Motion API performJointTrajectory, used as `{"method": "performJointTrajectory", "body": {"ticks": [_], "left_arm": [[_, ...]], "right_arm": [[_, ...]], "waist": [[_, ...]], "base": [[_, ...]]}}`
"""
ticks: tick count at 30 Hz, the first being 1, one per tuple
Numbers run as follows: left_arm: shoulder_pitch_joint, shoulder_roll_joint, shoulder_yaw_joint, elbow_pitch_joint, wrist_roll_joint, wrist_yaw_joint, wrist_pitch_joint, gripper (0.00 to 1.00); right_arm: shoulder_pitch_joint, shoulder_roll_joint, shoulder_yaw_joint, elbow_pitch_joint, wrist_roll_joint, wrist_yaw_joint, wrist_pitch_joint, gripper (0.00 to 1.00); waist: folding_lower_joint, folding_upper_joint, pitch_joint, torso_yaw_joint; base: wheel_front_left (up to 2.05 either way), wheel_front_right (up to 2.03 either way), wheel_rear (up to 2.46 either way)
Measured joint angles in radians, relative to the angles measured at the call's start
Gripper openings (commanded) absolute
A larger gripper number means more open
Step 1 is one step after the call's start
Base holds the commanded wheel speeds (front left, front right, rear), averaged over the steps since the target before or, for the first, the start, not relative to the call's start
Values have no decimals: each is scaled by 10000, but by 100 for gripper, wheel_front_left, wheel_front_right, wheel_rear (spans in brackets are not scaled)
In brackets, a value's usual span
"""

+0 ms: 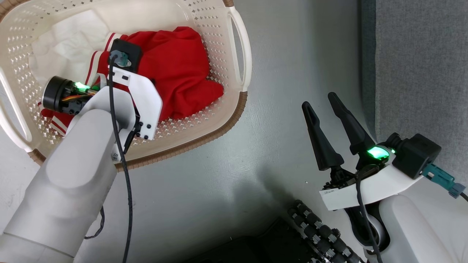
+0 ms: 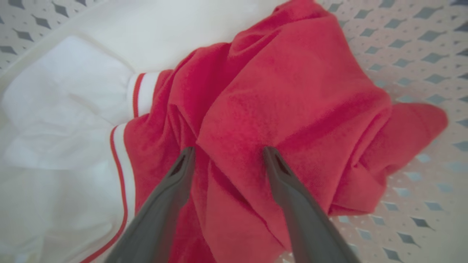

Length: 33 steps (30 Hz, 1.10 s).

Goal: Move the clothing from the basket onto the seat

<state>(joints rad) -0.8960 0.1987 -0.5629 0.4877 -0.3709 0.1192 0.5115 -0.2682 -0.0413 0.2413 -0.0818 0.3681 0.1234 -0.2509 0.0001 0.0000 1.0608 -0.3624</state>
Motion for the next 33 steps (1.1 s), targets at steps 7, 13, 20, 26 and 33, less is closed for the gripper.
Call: {"method": "performJointTrajectory", "body": {"ticks": [7,13,20,26,33], "left_arm": [[-17,-127,-65,77,-67,-184,-222,0],[-88,-178,-100,174,-77,-347,-462,0],[-100,-217,-27,111,-207,-443,-765,0],[-89,-232,173,-198,-416,-646,-1237,0],[246,-75,541,-740,-792,-784,-1914,0]], "right_arm": [[29,0,-38,-15,2,0,0,100],[27,2,-157,-46,4,0,0,100],[-82,4,-222,-46,21,0,0,100],[-601,2,-299,-15,2,0,0,100],[-1168,-2,-437,226,-387,0,-2,100]], "waist": [[0,1,-18,-19],[0,0,-50,-32],[0,0,-95,-2],[0,0,-153,129],[0,1,-285,412]], "base": [[0,0,0],[0,0,0],[0,0,0],[0,0,0],[0,0,0]]}}
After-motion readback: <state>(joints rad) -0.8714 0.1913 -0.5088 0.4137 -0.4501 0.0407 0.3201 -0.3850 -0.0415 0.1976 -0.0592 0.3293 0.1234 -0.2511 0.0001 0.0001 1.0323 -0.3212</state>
